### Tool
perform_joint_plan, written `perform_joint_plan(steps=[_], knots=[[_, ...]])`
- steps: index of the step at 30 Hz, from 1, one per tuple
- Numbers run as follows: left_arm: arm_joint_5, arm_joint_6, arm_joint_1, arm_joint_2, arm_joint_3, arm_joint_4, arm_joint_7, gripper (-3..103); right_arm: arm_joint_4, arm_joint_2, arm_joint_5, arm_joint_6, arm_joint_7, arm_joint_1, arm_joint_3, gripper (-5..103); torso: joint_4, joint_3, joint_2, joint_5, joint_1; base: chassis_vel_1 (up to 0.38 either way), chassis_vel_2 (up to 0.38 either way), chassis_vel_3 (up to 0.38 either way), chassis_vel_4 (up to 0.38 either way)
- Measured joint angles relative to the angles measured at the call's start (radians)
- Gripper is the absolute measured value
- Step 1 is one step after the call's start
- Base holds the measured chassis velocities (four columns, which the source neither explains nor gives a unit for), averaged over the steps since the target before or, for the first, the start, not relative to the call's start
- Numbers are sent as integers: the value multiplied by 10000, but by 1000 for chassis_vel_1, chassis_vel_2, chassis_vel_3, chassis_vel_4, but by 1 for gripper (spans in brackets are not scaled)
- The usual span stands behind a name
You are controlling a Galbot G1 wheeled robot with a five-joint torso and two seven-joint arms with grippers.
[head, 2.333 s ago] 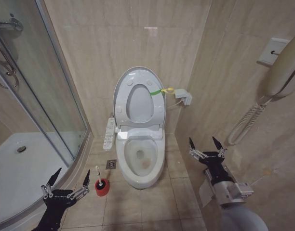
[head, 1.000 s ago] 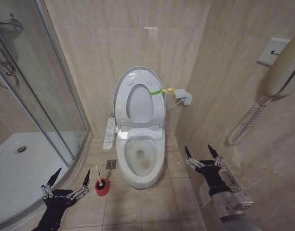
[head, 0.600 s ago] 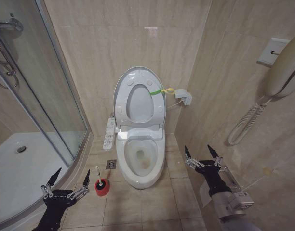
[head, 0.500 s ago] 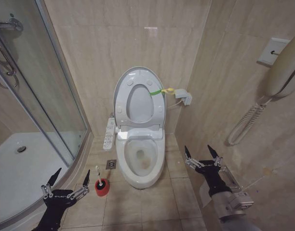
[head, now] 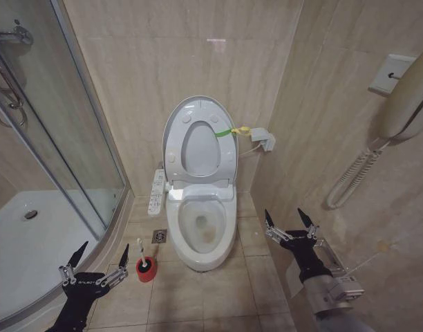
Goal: Open the toilet lid, clean the toilet bowl with a toilet brush, close the toilet lid, and flush.
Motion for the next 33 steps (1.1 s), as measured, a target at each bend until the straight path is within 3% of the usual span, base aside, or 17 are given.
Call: perform_joint_plan(steps=[33], knots=[[0, 0, 0, 0, 0, 0, 0, 100, -3, 0, -1, 2, 0, 1, 0, 100, 0, 0, 0, 0, 0, 0, 0, 0, 0]])
